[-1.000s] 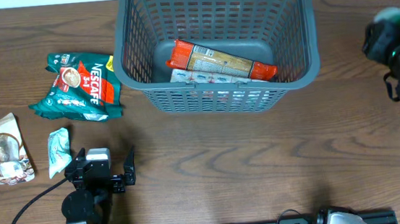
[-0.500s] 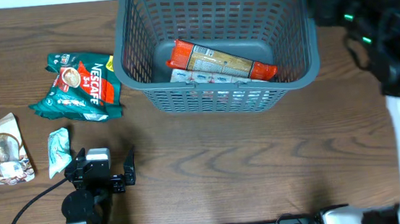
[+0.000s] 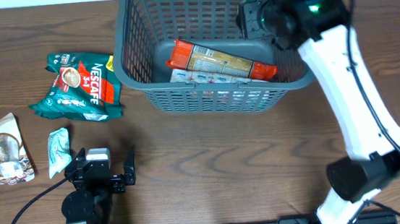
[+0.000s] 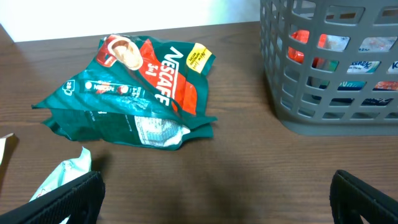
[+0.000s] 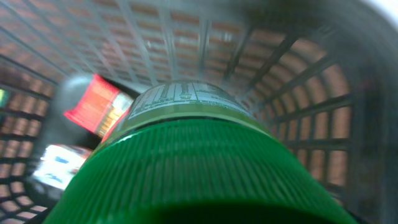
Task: Pack container
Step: 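Carry the Knorr jar over the basket and release it inside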
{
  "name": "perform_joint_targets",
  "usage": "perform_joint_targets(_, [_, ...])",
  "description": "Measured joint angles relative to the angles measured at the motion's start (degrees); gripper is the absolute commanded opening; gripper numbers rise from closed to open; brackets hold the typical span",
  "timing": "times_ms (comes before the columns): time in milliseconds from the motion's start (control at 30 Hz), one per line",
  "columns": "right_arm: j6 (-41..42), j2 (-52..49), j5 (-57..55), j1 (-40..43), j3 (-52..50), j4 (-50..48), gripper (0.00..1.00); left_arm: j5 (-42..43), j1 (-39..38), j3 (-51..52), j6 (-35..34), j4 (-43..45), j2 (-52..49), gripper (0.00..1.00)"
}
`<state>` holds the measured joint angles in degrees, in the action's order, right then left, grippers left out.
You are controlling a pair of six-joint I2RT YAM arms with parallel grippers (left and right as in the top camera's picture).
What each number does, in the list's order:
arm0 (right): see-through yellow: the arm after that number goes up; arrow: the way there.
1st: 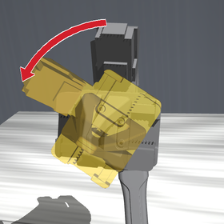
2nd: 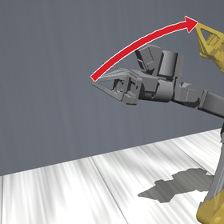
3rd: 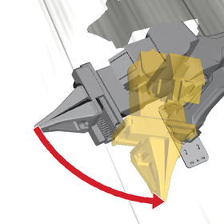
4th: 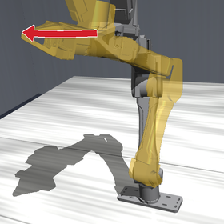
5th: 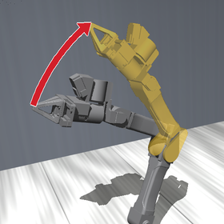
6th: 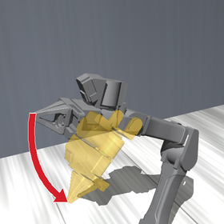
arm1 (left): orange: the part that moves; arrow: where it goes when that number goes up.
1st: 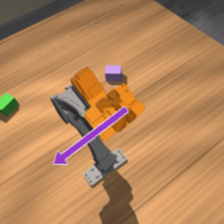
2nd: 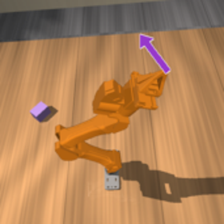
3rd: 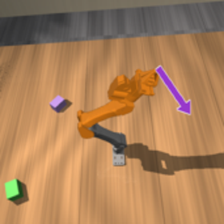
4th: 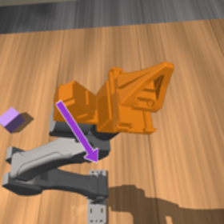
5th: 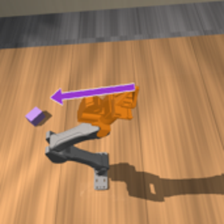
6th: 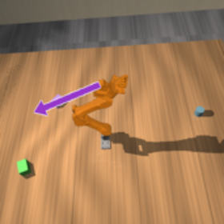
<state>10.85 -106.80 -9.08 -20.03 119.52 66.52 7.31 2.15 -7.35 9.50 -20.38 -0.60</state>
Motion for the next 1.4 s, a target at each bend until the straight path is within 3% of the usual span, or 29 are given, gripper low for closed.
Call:
perform_joint_targets(733, [0.02,-17.2,-0.09,2.62,0.07,7.8,0.02,0.0,0.0,0.0,0.0,0.0,0.0,0.99])
perform_joint_targets(767, [0.02,-17.44,0.13,2.62,0.07,7.78,0.09,0.0,0.0,0.0,0.0,0.0,0.0,0.99])
perform_joint_targets(800, [0.02,-17.49,0.28,2.62,0.07,7.76,0.4,0.0,0.0,0.0,0.0,0.0,0.0,0.99])
perform_joint_targets(867, [0.02,-17.49,0.35,2.62,0.07,7.74,0.71,0.0,0.0,0.0,0.0,0.0,0.0,0.99])
perform_joint_targets(933, [-0.17,-17.49,0.46,2.62,0.11,7.74,0.79,0.0,0.0,0.0,0.0,0.0,0.0,0.99])
perform_joint_targets(1000, [-0.04,-17.49,0.5,2.62,0.11,7.67,0.95,0.0,0.0,0.0,0.0,0.0,0.0,0.99])
perform_joint_targets(1033, [0.26,-17.46,0.63,2.62,0.26,7.65,0.99,0.0,0.0,0.0,0.0,0.0,0.0,0.98])
perform_joint_targets(1400, [-0.44,-17.4,0.57,2.62,1.46,8.96,0.99,0.0,0.0,0.0,0.0,0.0,0.0,0.99])
